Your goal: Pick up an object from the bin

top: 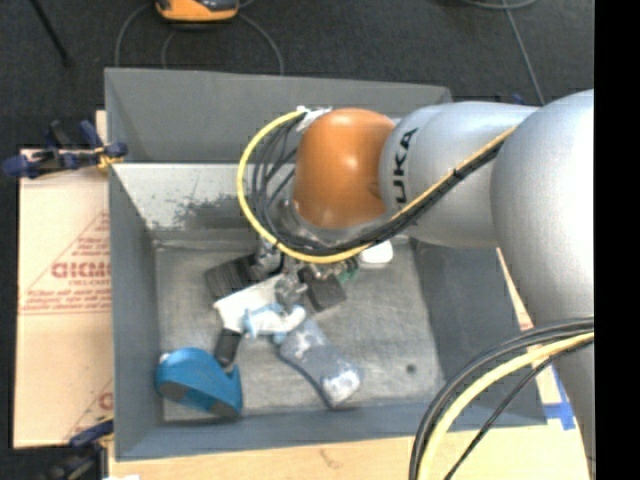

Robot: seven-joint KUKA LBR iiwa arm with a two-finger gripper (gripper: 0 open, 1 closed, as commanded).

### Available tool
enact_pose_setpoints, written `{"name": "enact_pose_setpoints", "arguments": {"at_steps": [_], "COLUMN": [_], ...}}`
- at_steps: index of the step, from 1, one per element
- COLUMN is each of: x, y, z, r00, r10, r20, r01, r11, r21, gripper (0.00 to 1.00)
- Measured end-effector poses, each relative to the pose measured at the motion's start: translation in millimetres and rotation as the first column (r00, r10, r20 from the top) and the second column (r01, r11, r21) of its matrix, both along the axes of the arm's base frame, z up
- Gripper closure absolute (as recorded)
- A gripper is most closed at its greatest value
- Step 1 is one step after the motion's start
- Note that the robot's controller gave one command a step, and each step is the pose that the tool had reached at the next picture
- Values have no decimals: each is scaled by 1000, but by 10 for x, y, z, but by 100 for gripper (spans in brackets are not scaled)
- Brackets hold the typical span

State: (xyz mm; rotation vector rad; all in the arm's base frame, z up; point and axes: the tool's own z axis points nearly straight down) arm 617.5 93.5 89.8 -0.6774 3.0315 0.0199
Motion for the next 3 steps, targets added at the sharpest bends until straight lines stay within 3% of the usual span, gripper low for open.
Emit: {"name": "enact_pose_setpoints", "arguments": {"at_steps": [3], "x": [-6], "y": [18], "z": [25], "r00": [1000], "r10": [-2], "r20": [1], "r01": [2], "r11": [1000], "r21": [-4], "gripper": [100]}}
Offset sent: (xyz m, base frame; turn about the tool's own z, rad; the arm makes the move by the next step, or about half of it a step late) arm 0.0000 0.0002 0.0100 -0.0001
